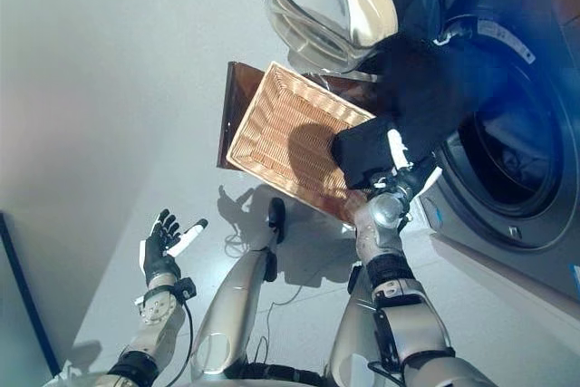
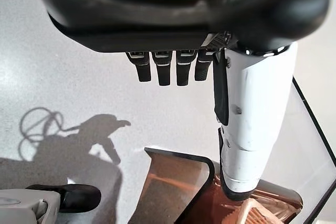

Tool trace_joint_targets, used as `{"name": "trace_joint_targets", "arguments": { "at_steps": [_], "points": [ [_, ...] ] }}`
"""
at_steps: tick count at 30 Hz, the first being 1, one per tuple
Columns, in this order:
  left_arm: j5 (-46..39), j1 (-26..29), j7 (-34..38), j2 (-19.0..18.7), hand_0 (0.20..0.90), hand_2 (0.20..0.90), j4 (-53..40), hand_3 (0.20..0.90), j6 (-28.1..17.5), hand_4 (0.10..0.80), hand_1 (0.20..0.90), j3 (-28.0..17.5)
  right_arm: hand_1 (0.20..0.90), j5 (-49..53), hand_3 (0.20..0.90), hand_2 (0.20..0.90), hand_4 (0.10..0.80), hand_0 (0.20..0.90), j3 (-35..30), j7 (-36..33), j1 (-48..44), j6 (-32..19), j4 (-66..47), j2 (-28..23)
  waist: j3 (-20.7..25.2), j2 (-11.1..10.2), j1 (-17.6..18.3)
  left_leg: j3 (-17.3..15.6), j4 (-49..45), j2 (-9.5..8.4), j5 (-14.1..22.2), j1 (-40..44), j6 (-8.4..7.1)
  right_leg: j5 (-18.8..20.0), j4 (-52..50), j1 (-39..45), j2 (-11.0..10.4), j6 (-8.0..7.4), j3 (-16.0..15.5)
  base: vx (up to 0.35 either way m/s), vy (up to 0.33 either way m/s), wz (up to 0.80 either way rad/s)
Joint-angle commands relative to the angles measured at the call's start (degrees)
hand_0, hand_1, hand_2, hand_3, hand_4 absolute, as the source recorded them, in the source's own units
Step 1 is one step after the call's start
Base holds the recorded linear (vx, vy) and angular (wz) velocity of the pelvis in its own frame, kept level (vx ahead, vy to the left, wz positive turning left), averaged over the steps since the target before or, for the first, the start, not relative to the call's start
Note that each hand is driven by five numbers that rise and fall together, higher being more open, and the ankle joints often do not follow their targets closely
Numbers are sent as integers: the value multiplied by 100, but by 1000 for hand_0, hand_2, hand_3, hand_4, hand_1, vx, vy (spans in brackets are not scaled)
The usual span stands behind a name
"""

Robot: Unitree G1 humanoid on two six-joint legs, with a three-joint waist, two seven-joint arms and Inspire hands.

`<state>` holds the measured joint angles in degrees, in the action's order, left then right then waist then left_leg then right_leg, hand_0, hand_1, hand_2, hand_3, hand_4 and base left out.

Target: Pick up the clothes and place them into the washing machine

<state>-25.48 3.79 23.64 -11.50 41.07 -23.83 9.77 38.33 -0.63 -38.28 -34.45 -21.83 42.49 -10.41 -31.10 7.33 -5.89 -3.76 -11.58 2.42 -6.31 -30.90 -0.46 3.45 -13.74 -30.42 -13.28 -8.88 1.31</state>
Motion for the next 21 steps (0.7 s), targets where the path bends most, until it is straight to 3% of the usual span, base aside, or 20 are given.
{"name": "trace_joint_targets", "arguments": {
  "at_steps": [1,11,21],
  "points": [
    [-144,-325,22,3,900,900,-99,900,-196,800,900,-25,200,297,200,200,300,200,-269,204,42,-830,-690,-423,223,450,44,-187,231,-166,9,-33,-250,-712,-576,152,140,330,90,-5,-9,-10],
    [-283,-407,-121,64,900,900,-143,900,-168,800,900,80,200,1362,200,200,300,200,-827,543,83,-1097,-368,-674,291,601,165,-280,269,-163,13,7,-258,-704,-587,104,172,337,221,1,-2,-8],
    [-518,-536,-415,45,900,900,-220,900,-197,800,900,200,200,1762,200,200,300,200,-1087,849,-602,-764,627,-1882,360,796,191,-372,319,-169,0,20,-275,-727,-674,-25,178,341,344,2,0,0]
  ]
}}
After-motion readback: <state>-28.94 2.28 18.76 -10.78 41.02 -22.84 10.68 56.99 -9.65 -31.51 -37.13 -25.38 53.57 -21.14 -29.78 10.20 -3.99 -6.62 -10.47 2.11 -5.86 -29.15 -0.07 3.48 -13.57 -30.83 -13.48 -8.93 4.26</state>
